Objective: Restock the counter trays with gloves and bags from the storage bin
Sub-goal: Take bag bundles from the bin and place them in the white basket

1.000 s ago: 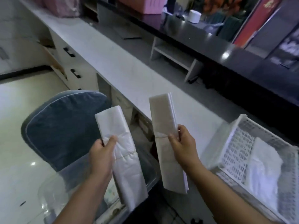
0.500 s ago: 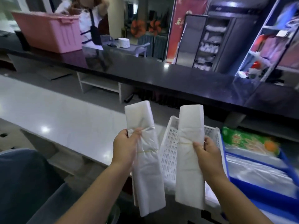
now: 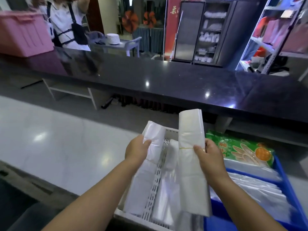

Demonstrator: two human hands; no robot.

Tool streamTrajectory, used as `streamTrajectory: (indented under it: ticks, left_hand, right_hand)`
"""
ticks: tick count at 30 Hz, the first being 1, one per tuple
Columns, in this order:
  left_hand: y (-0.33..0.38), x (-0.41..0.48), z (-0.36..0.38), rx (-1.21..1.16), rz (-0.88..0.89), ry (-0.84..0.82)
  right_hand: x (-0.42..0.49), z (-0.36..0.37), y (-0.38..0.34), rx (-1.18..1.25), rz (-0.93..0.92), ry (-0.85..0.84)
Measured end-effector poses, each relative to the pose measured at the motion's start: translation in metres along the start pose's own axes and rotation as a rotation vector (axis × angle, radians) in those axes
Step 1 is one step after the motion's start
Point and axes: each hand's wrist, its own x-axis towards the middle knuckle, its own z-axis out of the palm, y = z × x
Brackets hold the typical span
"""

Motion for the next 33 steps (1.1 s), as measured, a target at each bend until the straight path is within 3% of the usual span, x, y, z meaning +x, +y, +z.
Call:
streamTrajectory:
  ticks: [5, 10, 13, 18, 21, 24, 27, 31, 33]
  left_hand:
    - [-0.013, -0.004, 0.011, 0.246, 0.121, 0.012]
    - [-0.033, -0.029, 0.025, 0.701, 0.381, -0.224]
    - [-0.042, -0.034, 0.027, 0.756, 0.348, -0.379]
    - [-0.043, -0.032, 0.027, 0.778, 0.313, -0.482]
    - [-0.028, -0.031, 0.015, 0.589, 0.295, -0.454]
    - [-0.004, -0.036, 0.002, 0.097, 0.224, -0.334]
    - [0.018, -0.040, -0.008, -0.454, 0.049, -0.421]
    - [0.027, -0.033, -0.024, -0.661, -0.065, -0.351]
    - [0.023, -0.026, -0.035, -0.640, -0.051, -0.266]
  right_hand:
    - [0.011, -0.003, 0.009, -0.008, 0.038, -0.034]
    - [0.018, 0.009, 0.010, -0.009, 0.051, -0.062]
    - [0.017, 0.020, 0.008, -0.002, 0.047, -0.063]
    - [0.014, 0.032, -0.004, -0.046, 0.026, -0.048]
    - [0.010, 0.036, -0.012, -0.031, 0.006, -0.029]
    - [0.008, 0.042, -0.017, 0.014, -0.001, -0.023]
    - [0.008, 0.054, -0.021, 0.092, 0.013, -0.031]
    - [0.009, 0.073, -0.029, 0.201, 0.086, -0.084]
    - [0.009, 0.076, -0.024, 0.116, 0.109, -0.085]
